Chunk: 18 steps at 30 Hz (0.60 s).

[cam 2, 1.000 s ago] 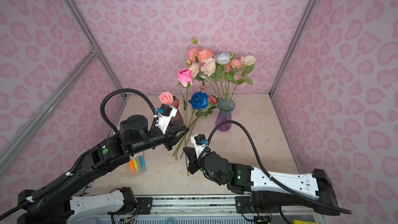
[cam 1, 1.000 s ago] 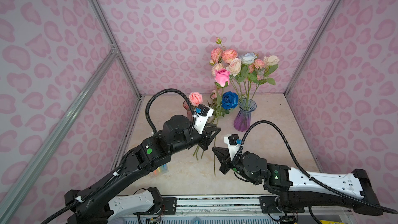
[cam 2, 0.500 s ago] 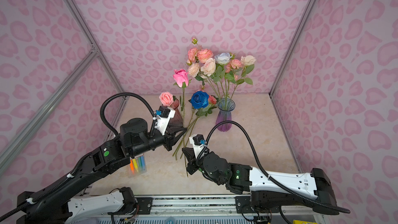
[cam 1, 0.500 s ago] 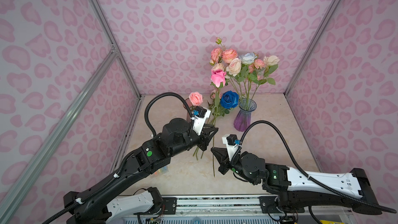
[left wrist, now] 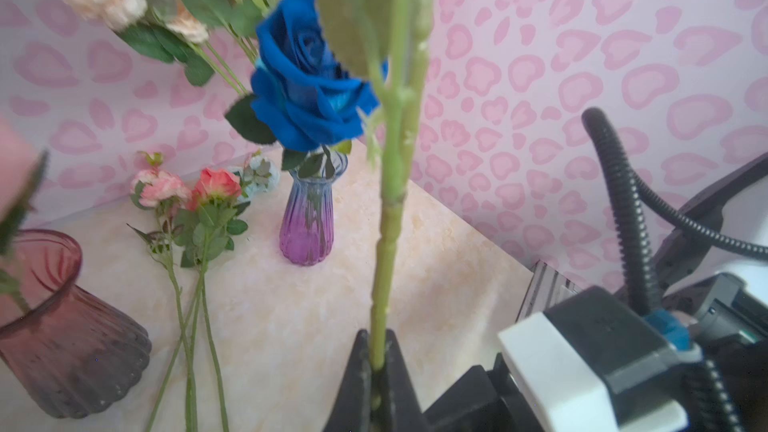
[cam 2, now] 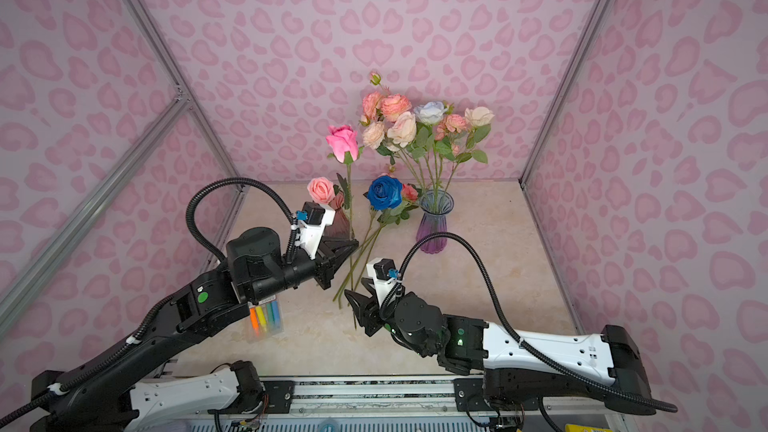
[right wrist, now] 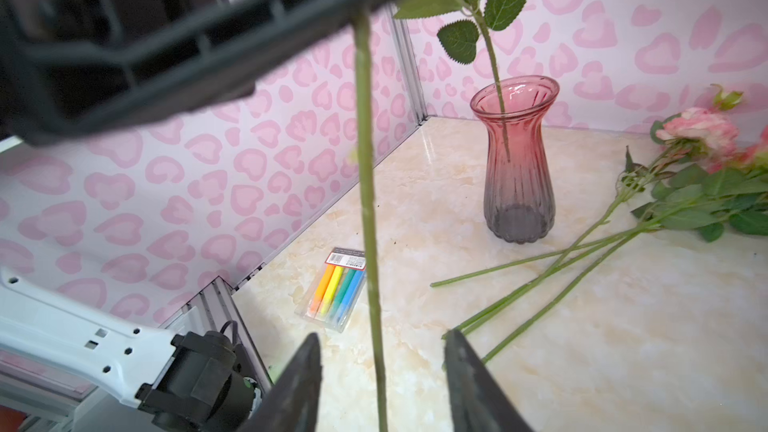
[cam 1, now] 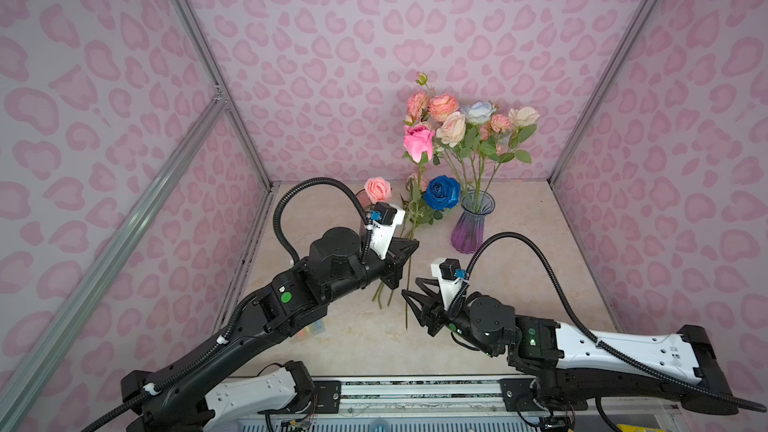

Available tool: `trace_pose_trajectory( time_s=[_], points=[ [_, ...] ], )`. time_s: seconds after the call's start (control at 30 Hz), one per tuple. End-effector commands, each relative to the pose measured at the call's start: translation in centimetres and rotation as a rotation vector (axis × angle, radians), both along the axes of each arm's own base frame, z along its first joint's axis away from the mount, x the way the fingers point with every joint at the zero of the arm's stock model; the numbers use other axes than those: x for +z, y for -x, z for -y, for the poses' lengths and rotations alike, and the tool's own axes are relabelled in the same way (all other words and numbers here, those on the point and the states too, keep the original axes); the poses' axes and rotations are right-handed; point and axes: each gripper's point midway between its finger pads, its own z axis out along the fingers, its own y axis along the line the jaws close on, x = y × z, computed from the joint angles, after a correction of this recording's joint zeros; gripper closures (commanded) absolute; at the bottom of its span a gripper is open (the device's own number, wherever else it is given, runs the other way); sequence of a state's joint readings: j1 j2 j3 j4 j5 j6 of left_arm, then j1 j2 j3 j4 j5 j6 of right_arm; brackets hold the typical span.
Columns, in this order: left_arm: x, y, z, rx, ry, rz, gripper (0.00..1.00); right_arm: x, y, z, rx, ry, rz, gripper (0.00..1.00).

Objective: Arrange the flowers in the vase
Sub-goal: 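Lift the pink rose high with the left gripper while the right gripper withdraws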

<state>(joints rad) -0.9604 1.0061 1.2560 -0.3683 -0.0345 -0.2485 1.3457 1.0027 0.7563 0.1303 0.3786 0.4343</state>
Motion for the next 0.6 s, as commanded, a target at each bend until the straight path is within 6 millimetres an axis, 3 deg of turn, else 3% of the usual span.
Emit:
trace_pose_trajectory(
  time_s=[0.0, 0.03, 0.13, 0.23, 0.33, 0.4, 0.5, 0.57],
  points=[
    [4.5, -0.6, -3.0, 0.113, 0.022, 0.133, 0.96, 0.8, -0.5, 1.5, -0.055, -0.028, 0.026, 0.47],
    [6.9, -0.1, -4.1, 0.126, 0.041, 0.181, 0.96, 1.1, -0.6, 2.0, -0.068, -0.034, 0.036, 0.47],
    [11.1, 0.7, -7.5, 0.200, 0.042, 0.257, 0.96, 1.4, -1.1, 3.7, -0.117, -0.025, 0.051, 0.46],
    [13.9, 0.4, -12.1, 0.370, -0.001, 0.310, 0.96, 1.6, -1.7, 5.2, -0.149, -0.025, 0.053, 0.45],
    [15.1, -0.9, -16.3, 0.606, -0.077, 0.375, 0.96, 1.5, -2.8, 6.5, -0.179, -0.030, 0.040, 0.45],
    [15.5, -2.1, -18.0, 0.755, -0.125, 0.436, 0.96, 1.4, -3.6, 7.4, -0.194, -0.040, 0.031, 0.45],
    [16.5, -4.1, -18.3, 0.831, -0.096, 0.498, 0.96, 1.3, -5.0, 8.7, -0.232, -0.039, 0.017, 0.46],
    [16.6, -6.5, -18.4, 0.846, -0.084, 0.488, 0.96, 1.2, -5.8, 9.2, -0.248, -0.041, 0.009, 0.46]
  ],
)
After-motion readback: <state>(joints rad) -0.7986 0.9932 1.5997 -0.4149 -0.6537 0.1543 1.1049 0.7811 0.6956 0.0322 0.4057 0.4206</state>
